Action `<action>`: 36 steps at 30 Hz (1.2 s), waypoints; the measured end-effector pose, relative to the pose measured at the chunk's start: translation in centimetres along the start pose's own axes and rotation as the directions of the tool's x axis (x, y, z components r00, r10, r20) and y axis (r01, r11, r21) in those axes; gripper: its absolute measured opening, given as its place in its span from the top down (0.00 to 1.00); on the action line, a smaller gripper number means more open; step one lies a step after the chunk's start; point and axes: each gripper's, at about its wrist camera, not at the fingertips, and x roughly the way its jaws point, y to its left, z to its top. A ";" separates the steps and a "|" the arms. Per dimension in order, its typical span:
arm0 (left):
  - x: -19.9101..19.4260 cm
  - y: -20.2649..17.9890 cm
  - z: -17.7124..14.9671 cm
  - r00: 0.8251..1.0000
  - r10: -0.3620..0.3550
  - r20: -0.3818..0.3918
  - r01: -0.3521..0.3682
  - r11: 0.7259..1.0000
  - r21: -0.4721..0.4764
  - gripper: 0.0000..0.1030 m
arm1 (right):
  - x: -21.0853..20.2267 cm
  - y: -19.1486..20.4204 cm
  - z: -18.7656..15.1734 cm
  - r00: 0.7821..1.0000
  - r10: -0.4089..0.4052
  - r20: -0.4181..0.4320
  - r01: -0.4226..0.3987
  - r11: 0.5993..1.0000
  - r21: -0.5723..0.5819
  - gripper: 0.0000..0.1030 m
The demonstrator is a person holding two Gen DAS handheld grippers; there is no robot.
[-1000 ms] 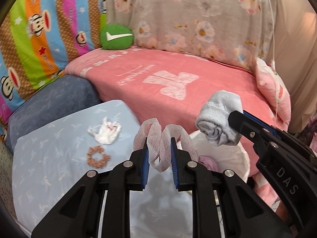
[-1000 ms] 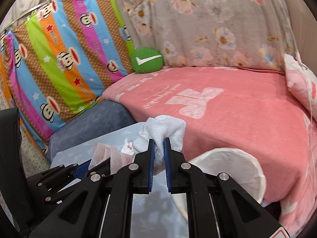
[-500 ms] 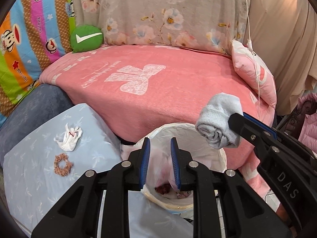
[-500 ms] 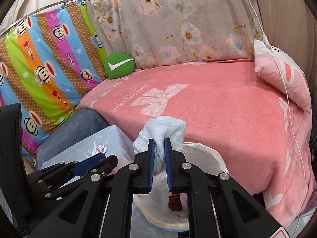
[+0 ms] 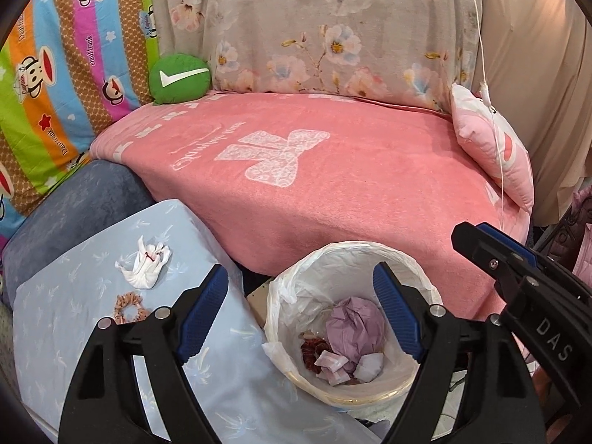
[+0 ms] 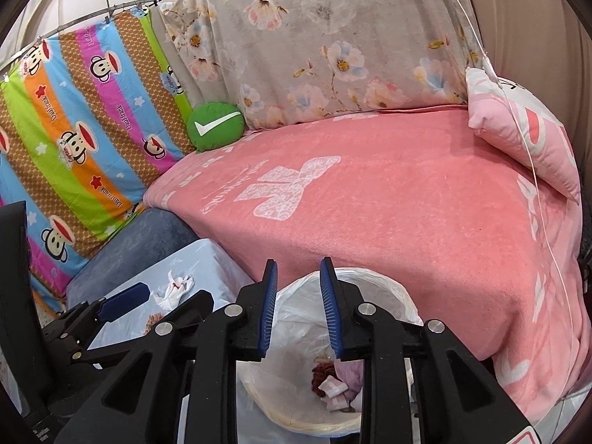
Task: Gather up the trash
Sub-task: 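Move both open grippers back over the brown scrunchie and white cloth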
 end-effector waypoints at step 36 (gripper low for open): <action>-0.8 6.9 -1.8 0.997 0.066 -0.027 -0.069 0.989 -0.133 0.25 | 1.8 6.6 -1.4 0.997 0.041 -0.064 -0.048 0.993 -0.106 0.66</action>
